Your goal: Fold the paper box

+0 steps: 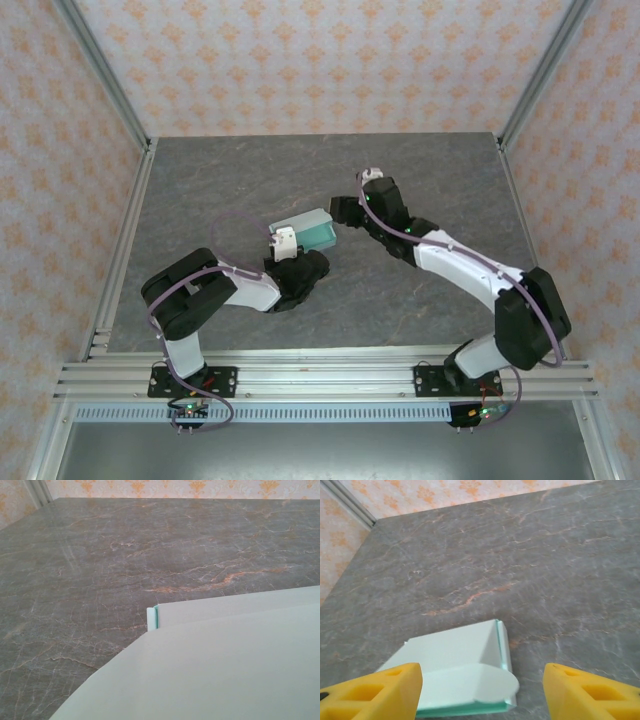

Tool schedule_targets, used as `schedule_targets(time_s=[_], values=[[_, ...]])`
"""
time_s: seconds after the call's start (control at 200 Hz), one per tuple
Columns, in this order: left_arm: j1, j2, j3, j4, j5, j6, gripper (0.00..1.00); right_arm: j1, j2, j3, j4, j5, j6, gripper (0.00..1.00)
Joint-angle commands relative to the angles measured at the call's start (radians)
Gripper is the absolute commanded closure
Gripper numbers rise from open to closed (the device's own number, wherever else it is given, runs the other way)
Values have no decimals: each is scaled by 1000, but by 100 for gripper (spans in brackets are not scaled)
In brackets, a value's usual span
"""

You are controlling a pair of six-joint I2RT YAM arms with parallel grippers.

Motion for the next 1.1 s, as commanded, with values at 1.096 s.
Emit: schedule_targets(time_s=[1.096], values=[[1,-127,-48,-70,10,20,69,-10,338,208,-223,-50,100,42]])
